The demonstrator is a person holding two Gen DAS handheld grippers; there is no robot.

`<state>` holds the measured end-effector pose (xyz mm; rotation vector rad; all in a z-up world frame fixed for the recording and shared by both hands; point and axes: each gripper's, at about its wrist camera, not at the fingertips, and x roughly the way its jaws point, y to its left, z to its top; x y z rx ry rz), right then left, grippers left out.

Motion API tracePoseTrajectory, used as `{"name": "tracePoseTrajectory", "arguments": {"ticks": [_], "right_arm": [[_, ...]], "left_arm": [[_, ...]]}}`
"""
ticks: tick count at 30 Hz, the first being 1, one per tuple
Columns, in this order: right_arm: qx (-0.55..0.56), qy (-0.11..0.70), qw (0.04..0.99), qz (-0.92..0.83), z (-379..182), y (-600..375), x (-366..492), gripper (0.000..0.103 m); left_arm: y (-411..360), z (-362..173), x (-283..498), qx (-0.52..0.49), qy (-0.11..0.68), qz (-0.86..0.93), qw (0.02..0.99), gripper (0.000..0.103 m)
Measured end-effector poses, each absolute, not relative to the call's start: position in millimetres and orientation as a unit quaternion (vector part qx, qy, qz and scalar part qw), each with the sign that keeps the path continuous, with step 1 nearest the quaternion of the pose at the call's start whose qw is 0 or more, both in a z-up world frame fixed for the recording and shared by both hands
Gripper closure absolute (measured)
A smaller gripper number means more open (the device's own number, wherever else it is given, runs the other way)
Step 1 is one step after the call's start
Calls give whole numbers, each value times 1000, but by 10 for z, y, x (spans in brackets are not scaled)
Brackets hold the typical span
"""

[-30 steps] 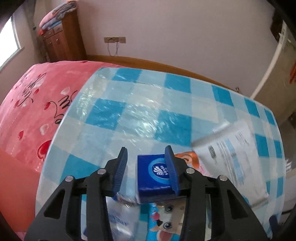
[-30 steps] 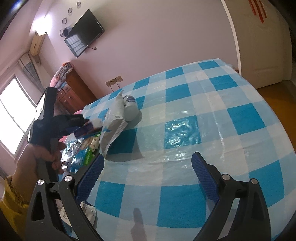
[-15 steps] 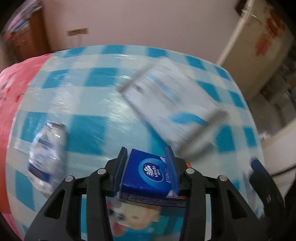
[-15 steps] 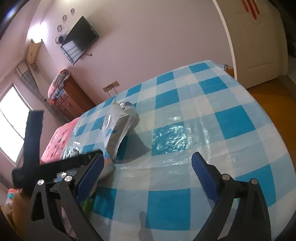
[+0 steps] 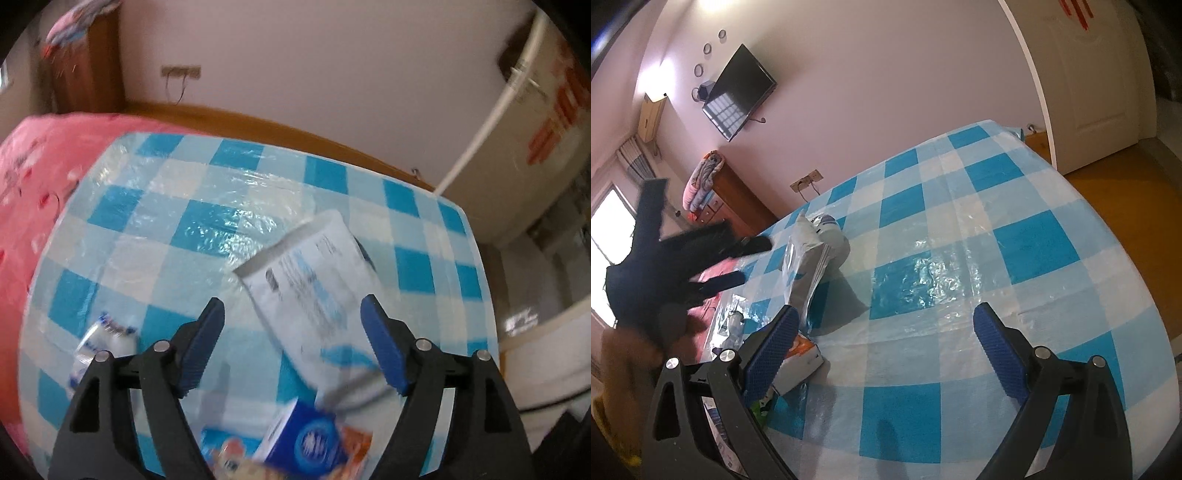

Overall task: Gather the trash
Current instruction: 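Grasp the white feather-print wet-wipe pack with the left tool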

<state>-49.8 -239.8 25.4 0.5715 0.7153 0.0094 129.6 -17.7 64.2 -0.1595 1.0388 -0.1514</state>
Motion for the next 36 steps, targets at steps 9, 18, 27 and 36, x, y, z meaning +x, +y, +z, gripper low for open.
{"name": "tracePoseTrajectory", "arguments": {"ticks": [9, 18, 27, 36], "right_arm": [[284, 334, 899, 6, 276, -2491, -524, 9], [296, 332, 895, 6, 264, -2564, -552, 9], [309, 318, 896, -12, 290, -2760, -621, 9], [331, 316, 888, -53, 222, -3105, -681, 9]], "left_arm": [[-248, 429, 1722, -102, 513, -40, 852, 18], [-480, 382, 1608, -120, 523, -104, 837, 18], [-956, 331, 1311, -68, 535, -191, 820, 18], [-1308, 345, 809, -11, 543, -265, 797, 18]]}}
